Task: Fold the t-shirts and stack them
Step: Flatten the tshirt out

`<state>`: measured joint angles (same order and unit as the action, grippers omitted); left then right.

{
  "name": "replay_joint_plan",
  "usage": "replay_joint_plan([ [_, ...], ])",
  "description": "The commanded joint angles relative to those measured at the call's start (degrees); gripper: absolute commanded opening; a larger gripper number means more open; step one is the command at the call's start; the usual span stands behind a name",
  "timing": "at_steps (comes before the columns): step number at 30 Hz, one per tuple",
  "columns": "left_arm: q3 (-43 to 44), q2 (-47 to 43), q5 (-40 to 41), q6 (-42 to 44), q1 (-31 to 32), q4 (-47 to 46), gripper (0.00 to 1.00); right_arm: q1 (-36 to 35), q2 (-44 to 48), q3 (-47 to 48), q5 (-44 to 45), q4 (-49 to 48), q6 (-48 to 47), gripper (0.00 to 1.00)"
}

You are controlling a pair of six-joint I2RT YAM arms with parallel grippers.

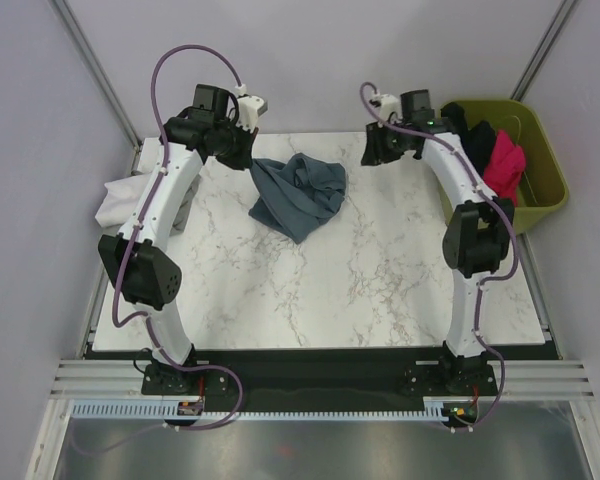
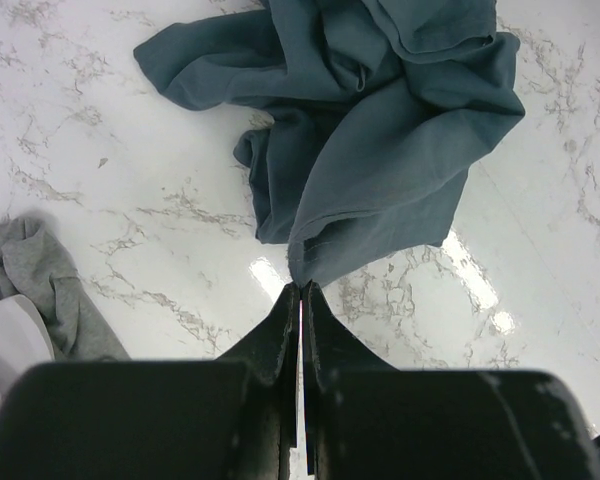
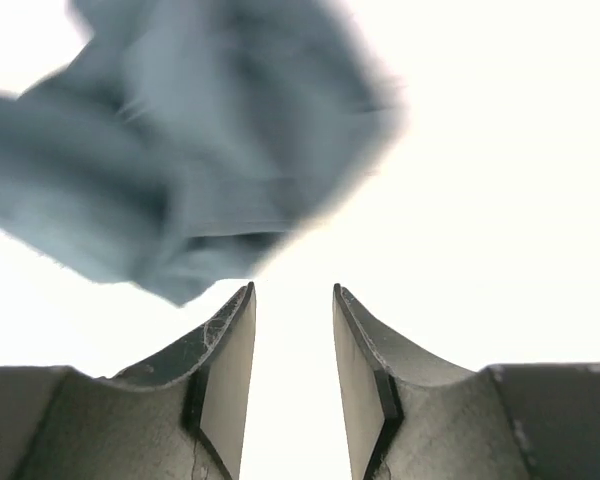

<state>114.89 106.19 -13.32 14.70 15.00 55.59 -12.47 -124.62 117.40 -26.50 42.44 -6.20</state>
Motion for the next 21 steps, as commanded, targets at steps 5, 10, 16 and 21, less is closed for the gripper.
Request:
replay_joint_plan([
  [5,-0.19,0.77,0.93,1.65,-0.85,-1.63,0.02,3.24,-5.27,11.24,0.14,-2.44,-1.89,0.45],
  [10,-1.07,0.24,1.46,1.74,-0.85,-1.63,0.02,3.07,-12.66,15.92,-10.93,-4.2,-1.98,0.49],
  [16,-2.48,0.07,1.37,1.74,-0.85,-1.63,0.02,2.36,-16.45,18.74,-18.65,-6.13,0.04,0.54],
  [21,-3.71,0.15,1.11,1.65,-0.94,-1.63,0.02,1.57,-15.22,16.1,-26.05,-8.85,4.43,0.56],
])
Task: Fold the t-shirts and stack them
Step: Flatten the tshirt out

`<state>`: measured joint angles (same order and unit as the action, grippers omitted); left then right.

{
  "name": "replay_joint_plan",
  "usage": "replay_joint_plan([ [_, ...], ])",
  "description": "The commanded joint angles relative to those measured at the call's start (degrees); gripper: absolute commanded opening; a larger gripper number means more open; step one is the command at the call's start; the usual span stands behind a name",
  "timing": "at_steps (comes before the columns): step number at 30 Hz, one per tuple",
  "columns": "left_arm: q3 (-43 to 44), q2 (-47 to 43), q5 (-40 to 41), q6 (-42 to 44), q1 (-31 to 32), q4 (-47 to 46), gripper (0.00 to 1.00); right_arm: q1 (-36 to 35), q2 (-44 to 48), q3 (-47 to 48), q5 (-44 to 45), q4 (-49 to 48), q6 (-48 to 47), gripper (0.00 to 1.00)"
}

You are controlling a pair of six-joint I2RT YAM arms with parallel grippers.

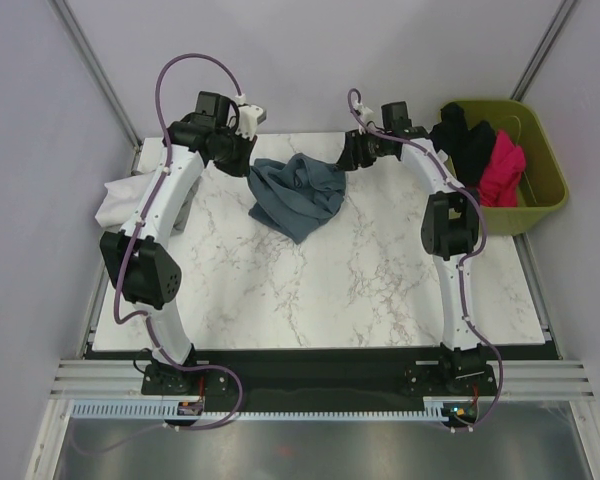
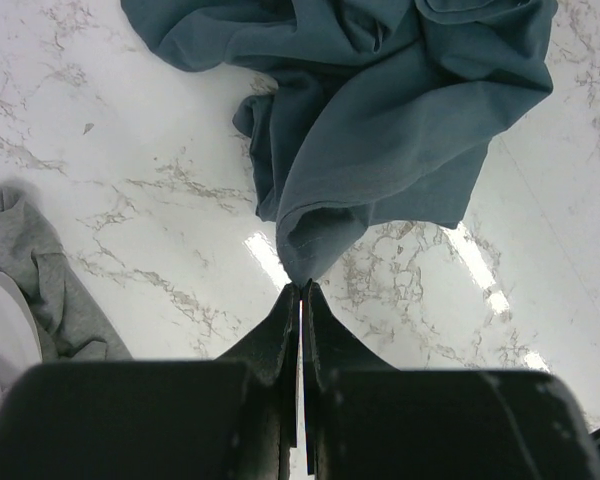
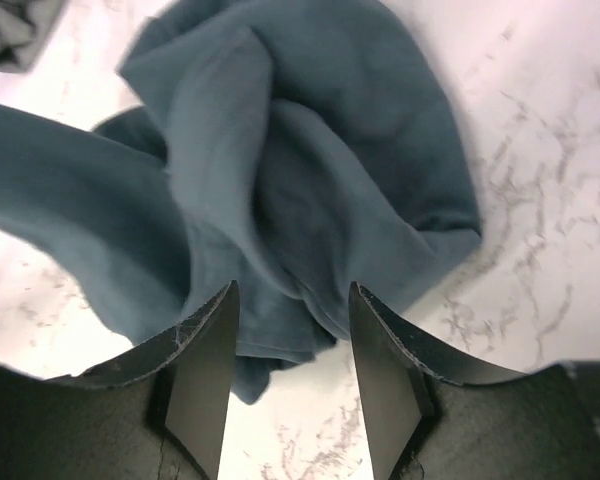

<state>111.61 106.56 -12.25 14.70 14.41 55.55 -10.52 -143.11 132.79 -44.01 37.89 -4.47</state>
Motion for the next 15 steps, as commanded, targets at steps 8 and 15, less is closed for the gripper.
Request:
replay_joint_plan([
  [8,0.18,0.05,-0.41,1.39,-0.35,-1.76,0.02,-3.27,2.14,1.59,-10.04,-5.81,3.24,0.57],
  [15,0.1,0.14,-0.32,1.21,-0.35,-1.85,0.02,-5.73,-2.17,4.67,-7.5,-6.25,2.54,0.51],
])
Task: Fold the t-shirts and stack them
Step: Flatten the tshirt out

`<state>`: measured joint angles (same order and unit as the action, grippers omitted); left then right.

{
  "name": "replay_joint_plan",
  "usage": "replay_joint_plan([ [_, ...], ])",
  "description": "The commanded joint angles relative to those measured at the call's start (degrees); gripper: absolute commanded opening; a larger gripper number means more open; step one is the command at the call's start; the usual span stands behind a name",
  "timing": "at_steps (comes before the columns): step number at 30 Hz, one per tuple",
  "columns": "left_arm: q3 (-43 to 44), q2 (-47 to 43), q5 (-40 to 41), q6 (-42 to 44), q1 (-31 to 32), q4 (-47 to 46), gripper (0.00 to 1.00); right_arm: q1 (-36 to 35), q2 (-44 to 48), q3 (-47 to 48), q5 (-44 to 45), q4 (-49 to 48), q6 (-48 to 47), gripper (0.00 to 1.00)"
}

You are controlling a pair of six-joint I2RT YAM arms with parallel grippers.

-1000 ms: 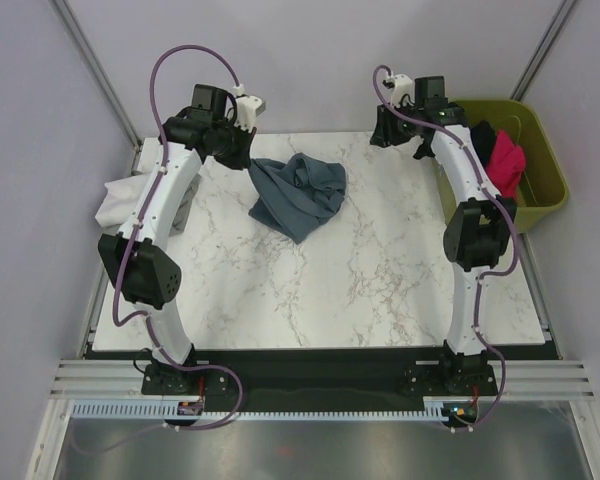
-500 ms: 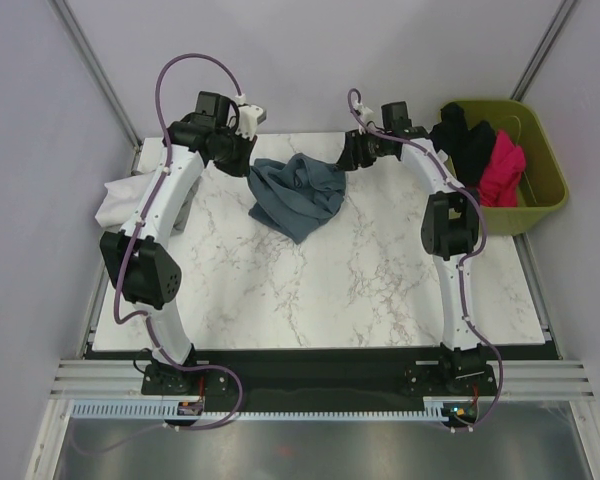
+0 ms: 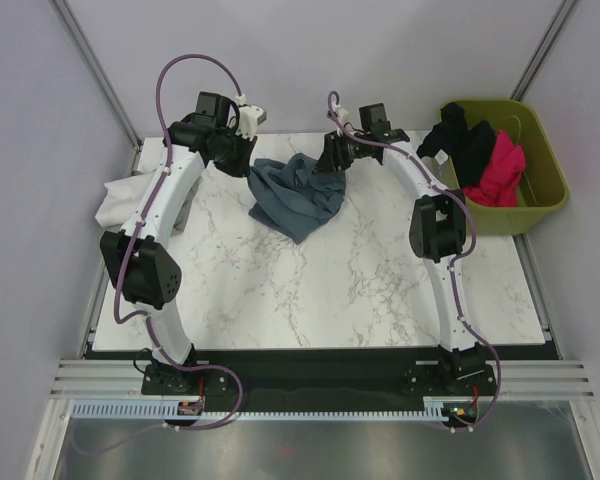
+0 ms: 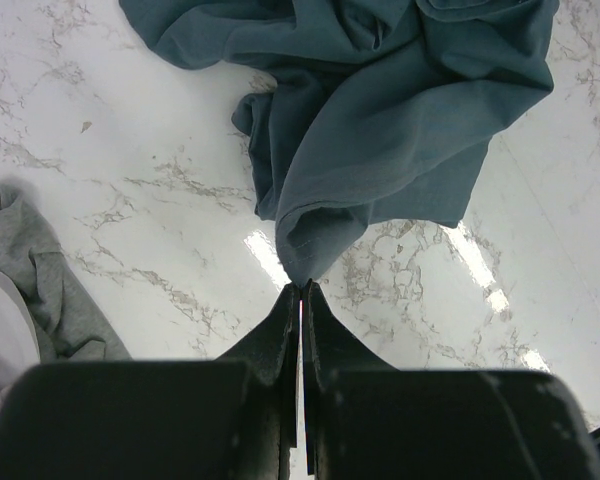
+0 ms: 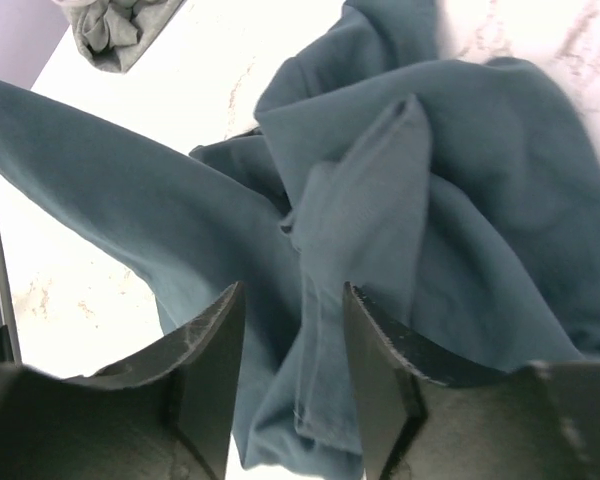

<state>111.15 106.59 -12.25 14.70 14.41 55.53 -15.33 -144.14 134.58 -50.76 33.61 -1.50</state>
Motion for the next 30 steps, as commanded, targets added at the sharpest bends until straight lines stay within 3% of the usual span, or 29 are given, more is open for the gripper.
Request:
replay_joint_plan([
  [1,0.56,-0.06,-0.06,1.21,-0.35,-1.83,0.02,-1.01,-0.97,2.7,0.22,-1.88,-0.44,0.44],
  [3,0.47,-0.24,-0.05,1.3,-0.35,-1.83,0.02,-1.1,0.25,2.09,0.58,-1.88,-0.96,0.42],
  [6,0.12,-0.5,-0.14,1.3,-0.35,-2.0,0.02,-0.75,1.66,1.38,2.24,-1.79,-1.67,0.28],
  [7,0.12,-0.5,-0.14,1.3,-0.35,-2.0,0.02,-0.58,1.84,1.3,2.42,-1.7,-1.58,0.27],
  [9,0.38,-0.5,-0.4,1.12,-0.35,-2.18,0.02,-0.49,3.15,1.47,4.61,-1.35,-2.28,0.38],
  [10,0.47,-0.5,-0.67,1.03,-0.35,-2.18,0.02,-0.49,3.68,1.64,5.93,-1.09,-3.07,0.48],
  [13,0.64,-0.59,-1.02,0.95,-0.44,-2.09,0.02,-0.49,4.48,2.78,11.28,0.32,-7.02,0.56],
  [24,-1.11,-1.73,0.03,1.12,-0.53,-2.09,0.02,-0.57,-1.23,4.46,13.5,0.23,-8.79,0.58],
  [30,-0.5,-0.77,0.03,1.04,-0.62,-2.26,0.02,-0.58,-1.59,4.55,12.44,0.23,-8.7,0.54],
])
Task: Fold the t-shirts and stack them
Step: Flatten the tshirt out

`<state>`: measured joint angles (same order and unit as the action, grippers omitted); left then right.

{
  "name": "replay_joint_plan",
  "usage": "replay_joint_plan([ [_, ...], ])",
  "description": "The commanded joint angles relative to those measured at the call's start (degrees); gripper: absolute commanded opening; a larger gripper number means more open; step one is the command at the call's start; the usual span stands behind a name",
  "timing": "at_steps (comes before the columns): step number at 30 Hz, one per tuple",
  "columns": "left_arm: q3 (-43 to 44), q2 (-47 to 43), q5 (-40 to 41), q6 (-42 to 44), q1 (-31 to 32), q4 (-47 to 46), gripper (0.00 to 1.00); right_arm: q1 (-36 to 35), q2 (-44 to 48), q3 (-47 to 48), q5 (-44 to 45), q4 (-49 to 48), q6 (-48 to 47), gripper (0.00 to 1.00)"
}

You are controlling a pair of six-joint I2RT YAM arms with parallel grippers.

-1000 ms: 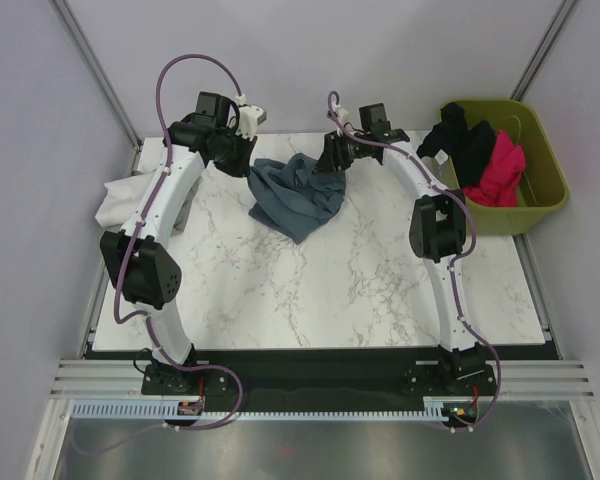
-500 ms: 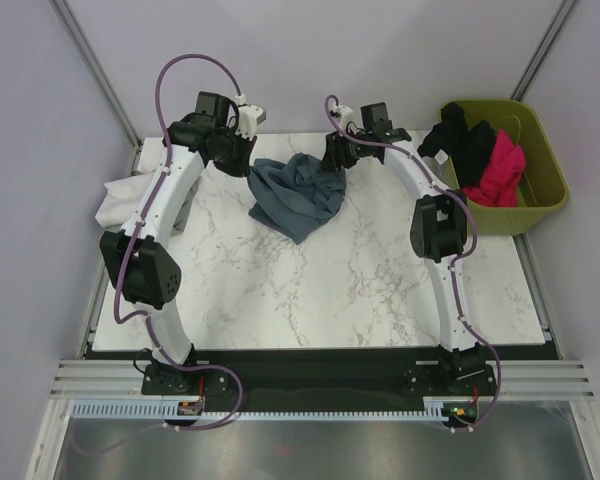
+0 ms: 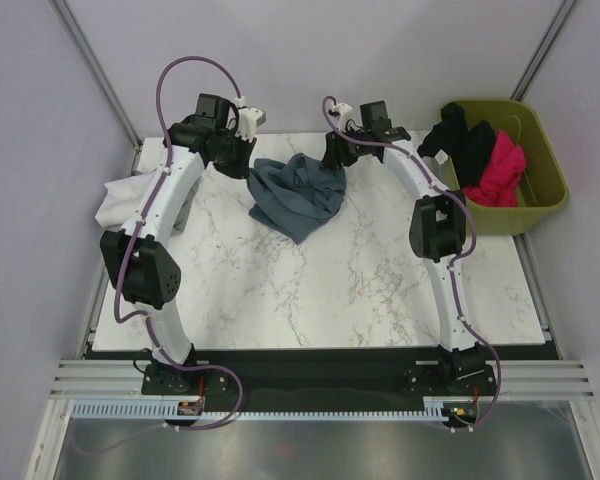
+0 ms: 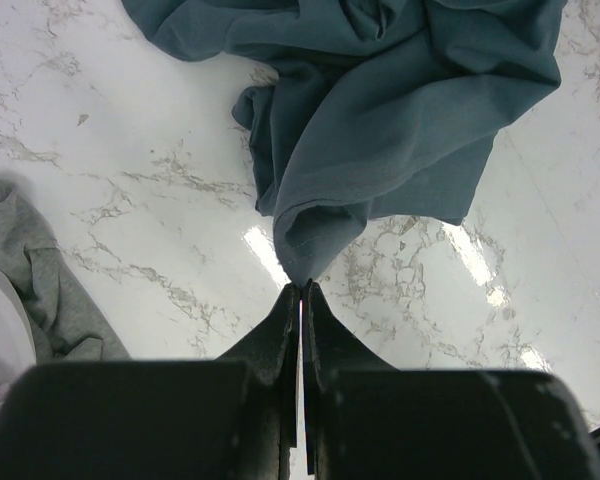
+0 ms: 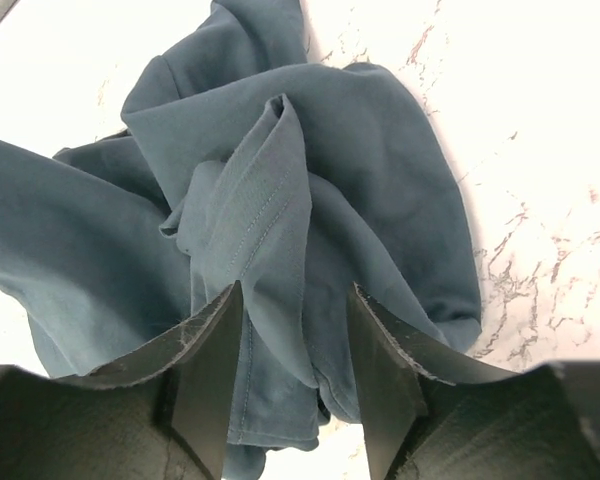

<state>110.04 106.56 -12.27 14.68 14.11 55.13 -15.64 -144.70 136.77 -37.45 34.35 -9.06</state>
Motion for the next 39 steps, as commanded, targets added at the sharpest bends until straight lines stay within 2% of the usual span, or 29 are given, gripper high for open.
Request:
replay_joint_plan([
  [1,0.88,-0.57,-0.21,0.97,-0.4,-1.87,0.02,-0.27,-1.02,2.1,-1.04,-0.51,-1.22,0.53],
  [2,1.49,-0.31,-0.29,0.88,-0.4,-1.87,0.02,-0.27,-0.93,1.92,-1.65,-0.51,-1.22,0.52],
  [4,2.02,0.4,-0.73,0.79,-0.4,-1.7,0.02,-0.27,-0.84,1.31,-2.01,-0.51,-1.31,0.42],
  [5,2.54,0.57,-0.82,0.7,-0.4,-1.78,0.02,-0.18,-0.58,1.13,-2.27,-0.6,-1.22,0.35],
  [6,2.72,0.75,-0.74,0.7,-0.4,-1.78,0.02,-0.18,-0.41,0.7,-2.19,-0.6,-1.14,0.2],
  [9,3.25,0.75,-0.82,0.7,-0.4,-1.7,0.02,0.17,0.82,0.25,-0.97,-0.34,-0.79,0.0],
  [13,5.35,0.14,-0.91,1.05,-1.1,-1.7,0.02,3.23,6.52,-0.63,0.01,0.19,-0.96,0.0],
  [16,7.64,-0.04,-1.7,1.41,-2.24,-1.52,0.02,5.87,14.17,-0.54,2.02,0.28,-1.75,0.0],
  [22,17.82,-1.62,-0.3,5.97,-4.18,-0.2,0.02,12.55,31.21,-2.38,9.66,-0.86,-4.13,0.0],
  [26,26.17,-3.46,0.23,7.12,-4.18,0.67,0.02,12.83,44.31,-7.03,12.14,-2.88,-2.81,0.0],
  [30,29.53,-8.46,0.49,7.21,-4.18,0.07,0.02,12.83,54.95,-15.1,14.51,-3.15,-2.19,0.0],
  [35,25.58,-21.9,-0.55,6.6,-4.09,-5.03,0.02,12.83,70.4,-24.34,16.18,-1.22,-2.02,0.0],
  [39,25.4,-30.52,-3.36,5.28,-4.09,-6.79,0.02,12.83,78.51,-24.54,17.85,2.73,-1.4,0.0],
])
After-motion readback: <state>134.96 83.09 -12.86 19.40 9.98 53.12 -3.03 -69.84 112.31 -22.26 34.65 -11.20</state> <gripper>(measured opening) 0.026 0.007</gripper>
